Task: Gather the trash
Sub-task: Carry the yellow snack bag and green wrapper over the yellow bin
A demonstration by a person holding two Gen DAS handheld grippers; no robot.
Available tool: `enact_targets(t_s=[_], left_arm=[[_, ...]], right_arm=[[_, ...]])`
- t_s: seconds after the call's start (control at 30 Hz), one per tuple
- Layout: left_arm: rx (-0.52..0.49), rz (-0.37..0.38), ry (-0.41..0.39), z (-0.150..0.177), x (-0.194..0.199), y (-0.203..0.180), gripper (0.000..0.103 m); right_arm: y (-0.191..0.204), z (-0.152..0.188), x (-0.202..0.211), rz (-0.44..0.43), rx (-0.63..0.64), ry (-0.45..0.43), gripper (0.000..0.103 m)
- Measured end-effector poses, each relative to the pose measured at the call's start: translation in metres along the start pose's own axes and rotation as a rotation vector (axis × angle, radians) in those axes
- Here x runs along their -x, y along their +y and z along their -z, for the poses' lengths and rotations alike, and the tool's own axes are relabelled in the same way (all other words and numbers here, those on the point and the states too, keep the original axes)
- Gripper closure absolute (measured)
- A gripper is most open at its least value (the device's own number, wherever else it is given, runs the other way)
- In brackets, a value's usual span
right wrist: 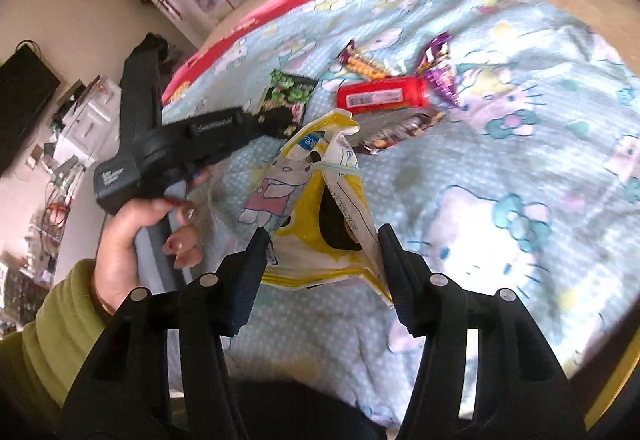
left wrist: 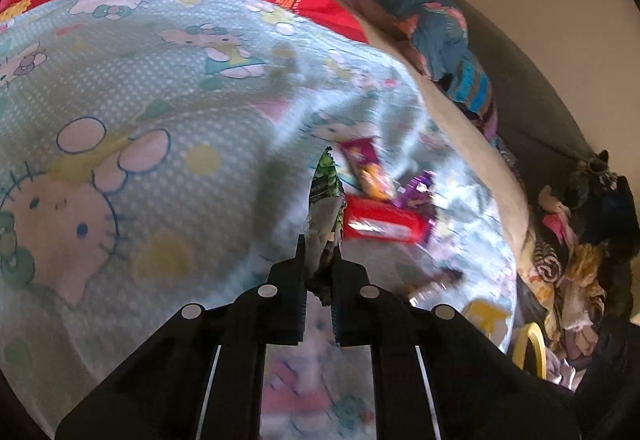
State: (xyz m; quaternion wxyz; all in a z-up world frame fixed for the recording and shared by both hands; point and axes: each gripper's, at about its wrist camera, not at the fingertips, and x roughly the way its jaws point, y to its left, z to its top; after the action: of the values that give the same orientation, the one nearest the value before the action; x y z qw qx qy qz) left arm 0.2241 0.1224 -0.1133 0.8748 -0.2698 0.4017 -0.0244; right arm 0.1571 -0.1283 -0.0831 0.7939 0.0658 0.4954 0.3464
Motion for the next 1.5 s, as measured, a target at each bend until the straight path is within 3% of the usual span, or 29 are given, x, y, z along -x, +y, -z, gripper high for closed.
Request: enact_targets(t_s=[0.37,0.83,1.5], left_arm=[[-0.118,0.077,-0.077,0.032,0.054,-0.052,0.094],[-0.25,0.169,-0.101,0.06,0.097,-0.112,0.094],[-0.396,0.262,-0.078,0.087,0.11,-0.174,0.094]], right_arm=[[-0.011,0.019,0.058,0.032,-0.049,-0.148,0.055],[-0.024,0.027,0.104,0.107,-0.072,-0.296,0.055],[-0.067,0.046,0.164,0.201,-0.154,-0.409,0.055]])
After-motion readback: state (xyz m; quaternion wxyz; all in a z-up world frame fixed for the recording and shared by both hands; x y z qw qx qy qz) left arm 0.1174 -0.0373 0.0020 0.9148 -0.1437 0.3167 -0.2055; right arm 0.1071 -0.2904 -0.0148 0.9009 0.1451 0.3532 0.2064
